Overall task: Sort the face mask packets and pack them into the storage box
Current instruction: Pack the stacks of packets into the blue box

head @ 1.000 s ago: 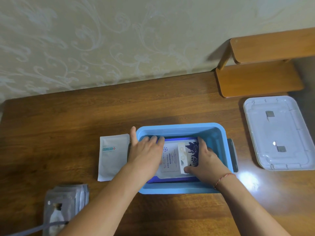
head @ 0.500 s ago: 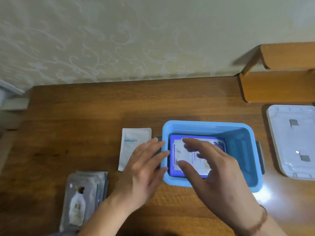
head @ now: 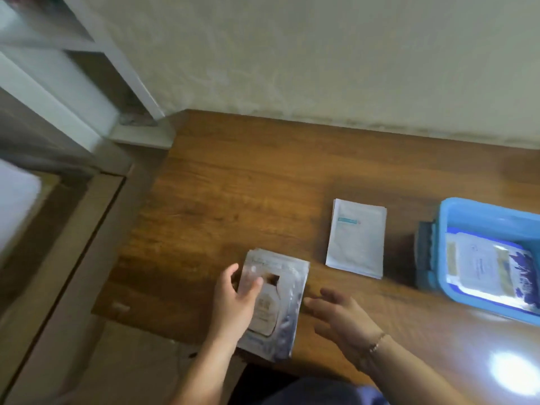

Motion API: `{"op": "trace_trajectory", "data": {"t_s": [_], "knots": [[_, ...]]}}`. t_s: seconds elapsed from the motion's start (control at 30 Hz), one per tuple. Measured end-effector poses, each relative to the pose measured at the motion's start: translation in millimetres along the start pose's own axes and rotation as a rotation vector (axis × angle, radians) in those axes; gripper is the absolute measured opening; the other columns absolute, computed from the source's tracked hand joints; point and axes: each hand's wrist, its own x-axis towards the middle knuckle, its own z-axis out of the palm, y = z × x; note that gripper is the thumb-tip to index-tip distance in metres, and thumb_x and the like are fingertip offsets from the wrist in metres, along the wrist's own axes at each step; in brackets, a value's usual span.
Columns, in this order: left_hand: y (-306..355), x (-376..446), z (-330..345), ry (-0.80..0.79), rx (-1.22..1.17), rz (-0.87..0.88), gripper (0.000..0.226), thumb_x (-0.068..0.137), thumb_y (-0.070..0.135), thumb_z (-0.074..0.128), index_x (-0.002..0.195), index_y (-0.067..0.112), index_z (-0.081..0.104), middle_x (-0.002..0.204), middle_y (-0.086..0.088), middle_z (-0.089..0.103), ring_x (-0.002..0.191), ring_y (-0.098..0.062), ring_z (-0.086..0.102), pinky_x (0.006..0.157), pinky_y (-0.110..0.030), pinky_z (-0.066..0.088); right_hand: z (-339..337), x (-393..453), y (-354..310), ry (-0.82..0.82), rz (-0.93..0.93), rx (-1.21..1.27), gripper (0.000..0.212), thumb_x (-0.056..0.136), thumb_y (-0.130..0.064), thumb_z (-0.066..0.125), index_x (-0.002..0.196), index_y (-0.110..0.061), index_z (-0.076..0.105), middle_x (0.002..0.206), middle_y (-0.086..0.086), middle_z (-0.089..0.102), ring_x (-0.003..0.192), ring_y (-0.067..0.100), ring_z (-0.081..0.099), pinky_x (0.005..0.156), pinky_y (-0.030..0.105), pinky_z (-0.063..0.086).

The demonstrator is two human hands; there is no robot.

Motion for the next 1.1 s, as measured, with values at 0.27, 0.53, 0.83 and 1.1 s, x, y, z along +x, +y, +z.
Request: {"op": "trace_trajectory", "data": {"t_s": [0.27,0.53,0.83,1.1], "knots": [[-24,6,10,-0.052,0.076,0.109,0.068,0.084,0.038,0.072,0.142,0.021,0.041,0.129,0.008,0.049,0.124,-0.016,0.045,0.101,-0.034,0.045,57,28,19,0.163,0.022,-0.014,0.088,0.04,-0.038,0.09,0.116,-0.008,0.056,0.102,0.009,0.073,0.088,0.025,0.073,0.076,0.045,0.061],[-23,6,2,-0.16,-0.108,0.127,0.034,0.093,0.031,0.065,0.12,0.039,0.046,0.12,0.016,0.053,0.114,-0.004,0.052,0.089,-0.02,0.041,74,12,26,0.242,-0.309,-0.178,0.044,0.073,-0.034,0.082,0.101,-0.025,0.05,0.096,-0.005,0.069,0.085,0.011,0.068,0.075,0.031,0.057],[-12,9,-12,-0.241,-0.283,0.009,0.077,0.074,0.048,0.08,0.14,0.029,0.045,0.135,0.007,0.055,0.119,-0.015,0.059,0.091,-0.037,0.055,34,36,18,-0.156,-0.295,0.116,0.07,0.066,-0.02,0.085,0.126,-0.005,0.051,0.115,0.023,0.067,0.104,0.041,0.066,0.091,0.06,0.051],[7,20,-10,-0.306,-0.657,0.479,0.051,0.067,0.046,0.086,0.107,0.017,0.07,0.106,-0.004,0.074,0.101,-0.021,0.071,0.08,-0.029,0.057,30,42,-16,-0.201,-0.731,-0.138,0.055,0.077,-0.011,0.079,0.124,0.001,0.053,0.115,0.016,0.067,0.107,0.032,0.065,0.088,0.039,0.055]]}}
